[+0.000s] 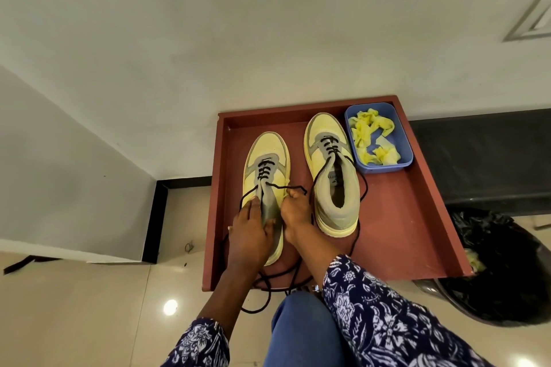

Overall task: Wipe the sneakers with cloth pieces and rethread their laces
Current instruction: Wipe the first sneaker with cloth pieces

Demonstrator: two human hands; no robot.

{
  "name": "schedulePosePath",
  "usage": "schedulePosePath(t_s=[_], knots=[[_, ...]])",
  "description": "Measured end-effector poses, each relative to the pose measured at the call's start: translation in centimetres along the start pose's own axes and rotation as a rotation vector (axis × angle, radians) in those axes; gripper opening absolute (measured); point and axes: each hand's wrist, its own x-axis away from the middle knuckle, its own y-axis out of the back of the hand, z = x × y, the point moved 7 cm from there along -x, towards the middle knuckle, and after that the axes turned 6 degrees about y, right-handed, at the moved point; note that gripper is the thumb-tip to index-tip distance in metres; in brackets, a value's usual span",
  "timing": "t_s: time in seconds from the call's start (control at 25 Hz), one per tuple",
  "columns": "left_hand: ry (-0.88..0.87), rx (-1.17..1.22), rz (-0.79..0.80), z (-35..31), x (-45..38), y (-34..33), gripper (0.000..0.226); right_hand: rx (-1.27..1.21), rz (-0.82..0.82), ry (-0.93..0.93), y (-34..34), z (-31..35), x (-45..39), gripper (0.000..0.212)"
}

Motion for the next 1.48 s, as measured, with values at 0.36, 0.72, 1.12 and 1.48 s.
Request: schedulePosePath(t_s=[0.36, 0.72, 1.12, 1.48], knots=[[-0.029, 0.015, 0.004, -0.1, 0.0, 0.1, 0.056, 0.086, 0.028, 0.192, -0.9, 4.2, -1.5, 0.043], [-0.031, 0.047, 0.003, 0.1, 0.0, -0.1, 0.054, 0.272, 0.075, 0.483, 0.0, 1.3, 2.3, 0.048], [0.006, 0.052, 0.010, 0.1, 0.2, 0.0, 0.053, 0.214, 0.132, 0.515, 1.1, -1.3, 4.9, 0.036], [-0.018, 0.013, 0.027, 0.2, -0.1, -0.2, 0.052, 0.491, -0.033, 0.591, -0.2, 4.5, 1.4, 0.028]])
